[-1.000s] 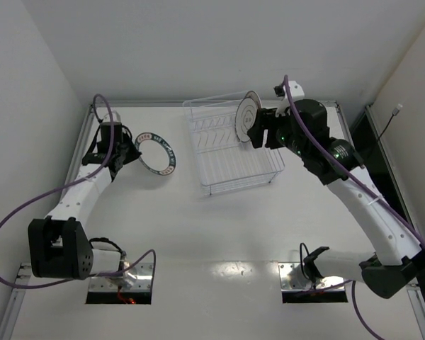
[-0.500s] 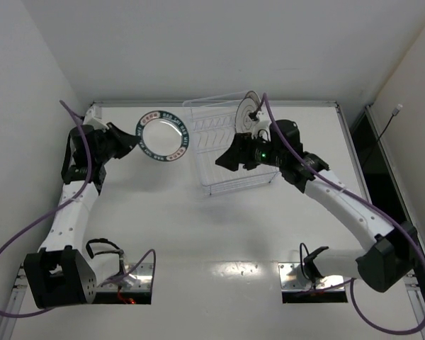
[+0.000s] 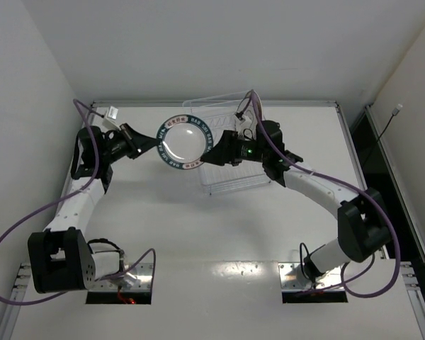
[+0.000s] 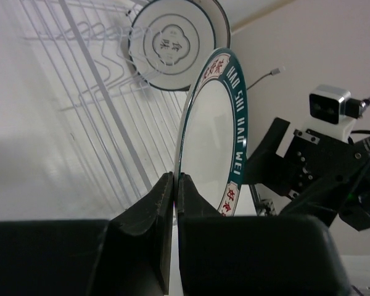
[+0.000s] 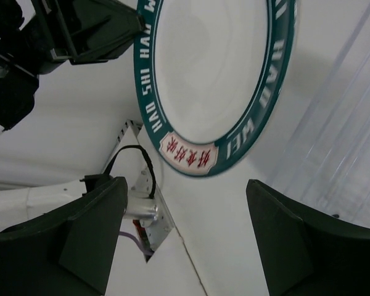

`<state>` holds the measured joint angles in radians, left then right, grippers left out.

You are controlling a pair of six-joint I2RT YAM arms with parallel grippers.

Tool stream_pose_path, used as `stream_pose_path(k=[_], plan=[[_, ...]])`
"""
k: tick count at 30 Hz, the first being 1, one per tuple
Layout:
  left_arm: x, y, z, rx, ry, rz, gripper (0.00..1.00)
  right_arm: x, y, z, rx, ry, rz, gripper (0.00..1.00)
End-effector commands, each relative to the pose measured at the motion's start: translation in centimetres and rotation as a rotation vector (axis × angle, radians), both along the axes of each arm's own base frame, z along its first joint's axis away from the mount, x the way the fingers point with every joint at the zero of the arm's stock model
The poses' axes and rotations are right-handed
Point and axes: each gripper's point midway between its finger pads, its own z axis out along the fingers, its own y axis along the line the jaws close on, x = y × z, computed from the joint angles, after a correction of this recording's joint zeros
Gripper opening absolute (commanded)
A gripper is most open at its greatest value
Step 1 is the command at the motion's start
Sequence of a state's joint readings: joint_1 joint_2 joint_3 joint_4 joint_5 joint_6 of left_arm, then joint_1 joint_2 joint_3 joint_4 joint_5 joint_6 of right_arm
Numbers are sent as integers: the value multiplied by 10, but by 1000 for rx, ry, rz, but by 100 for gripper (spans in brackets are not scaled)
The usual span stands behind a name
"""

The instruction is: Load the plates into the dish rack

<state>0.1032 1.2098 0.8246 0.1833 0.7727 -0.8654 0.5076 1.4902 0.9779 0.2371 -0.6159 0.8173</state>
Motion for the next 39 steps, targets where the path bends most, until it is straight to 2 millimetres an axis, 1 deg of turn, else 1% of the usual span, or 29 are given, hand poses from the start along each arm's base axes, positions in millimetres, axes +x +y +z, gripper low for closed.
stream_pose_path(k=[1, 3, 6, 7, 8, 9, 10, 11, 12, 13, 14, 15, 16, 18, 19, 21, 22, 23, 24, 25, 26, 28, 29, 30, 32, 34, 35, 36, 39], plan=[[-9, -15, 20, -27, -95, -98, 0, 10, 14, 22, 87, -77, 27, 75], [-11, -19, 24, -33, -113, -117, 0, 16, 18, 9, 87, -45, 24, 75], [-14, -30, 19, -46, -91, -169, 0, 21, 21, 0, 93, -26, 20, 75], [-12, -30, 12, -48, -79, -169, 0, 21, 23, 2, 110, -30, 31, 69], [-14, -35, 9, -52, -68, -193, 0, 23, 25, -1, 115, -23, 29, 62], [-15, -38, 11, -50, -80, -203, 0, 21, 26, 2, 126, -19, 43, 52], [-16, -39, 4, -54, -61, -211, 0, 21, 26, 2, 126, -19, 43, 40], [-15, -39, 4, -43, -72, -213, 0, 21, 25, -1, 116, -17, 44, 15], [-16, -43, -6, -27, -59, -240, 0, 22, 26, 1, 112, -26, 46, 5], [-18, -48, -10, -17, -42, -264, 0, 22, 25, 10, 113, -47, 39, 0], [-16, -50, -9, 0, -45, -277, 0, 21, 24, 14, 99, -45, 40, 0], [-17, -56, -14, 38, -61, -304, 0, 22, 20, 26, 85, -94, 28, 0], [-16, -53, -28, 54, 4, -293, 4, 29, 13, 32, 65, -116, -19, 0], [-5, -48, -34, 125, 31, -233, 24, 33, 3, 44, -8, -161, -64, 0], [3, -33, -52, 197, 99, -138, 41, 39, -11, 59, -65, -171, -148, 0], [12, -16, -61, 276, 140, -37, 47, 62, -42, 70, -191, -244, -315, 0], [10, -7, -69, 314, 179, 8, 47, 66, -54, 77, -240, -260, -372, 0], [16, 8, -69, 367, 173, 97, 48, 68, -68, 87, -298, -261, -426, 0], [17, 15, -69, 388, 173, 141, 48, 81, -89, 91, -368, -280, -542, 0], [17, 21, -67, 404, 170, 178, 48, 88, -99, 104, -412, -321, -588, 0], [17, 32, -62, 430, 157, 241, 48, 97, -114, 92, -504, -301, -656, 0], [15, 42, -57, 446, 160, 302, 48, 108, -128, 90, -595, -340, -703, 0], [15, 51, -60, 469, 168, 352, 48, 117, -139, 87, -642, -352, -771, 0], [13, 55, -60, 479, 175, 370, 48, 125, -143, 72, -708, -348, -774, 0], [8, 65, -64, 505, 195, 415, 48, 136, -149, 63, -769, -356, -807, 0], [4, 70, -63, 511, 203, 451, 48, 150, -148, 48, -826, -361, -807, 0], [4, 75, -59, 518, 194, 477, 48, 155, -147, 46, -833, -359, -814, 0], [2, 75, -65, 521, 206, 474, 48, 162, -145, 36, -864, -354, -806, 0], [2, 75, -65, 521, 206, 474, 48, 177, -141, 27, -888, -356, -815, 0]])
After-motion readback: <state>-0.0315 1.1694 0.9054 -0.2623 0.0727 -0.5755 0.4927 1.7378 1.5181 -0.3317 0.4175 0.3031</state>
